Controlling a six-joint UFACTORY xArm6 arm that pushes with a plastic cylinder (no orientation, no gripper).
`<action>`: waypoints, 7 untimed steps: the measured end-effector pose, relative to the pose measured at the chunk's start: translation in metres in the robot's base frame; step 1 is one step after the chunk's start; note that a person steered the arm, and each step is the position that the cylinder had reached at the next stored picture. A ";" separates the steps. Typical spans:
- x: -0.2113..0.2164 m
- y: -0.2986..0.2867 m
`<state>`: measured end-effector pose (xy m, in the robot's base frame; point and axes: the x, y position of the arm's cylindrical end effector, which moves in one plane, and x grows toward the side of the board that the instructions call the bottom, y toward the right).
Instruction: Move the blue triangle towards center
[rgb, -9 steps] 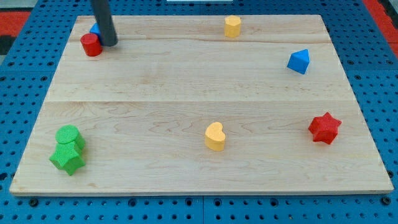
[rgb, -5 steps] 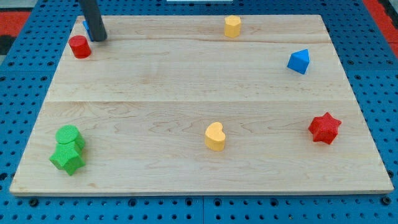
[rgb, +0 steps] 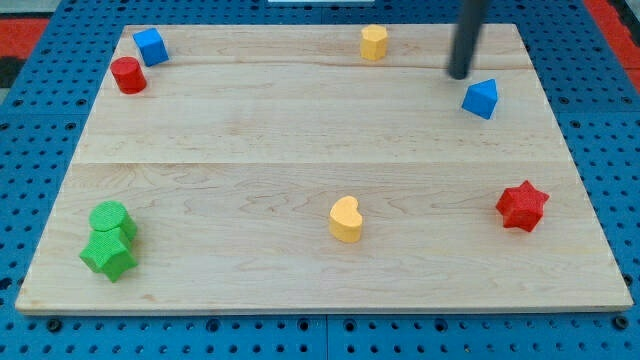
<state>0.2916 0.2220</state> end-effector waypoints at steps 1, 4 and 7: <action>0.021 0.063; 0.048 -0.104; 0.127 -0.124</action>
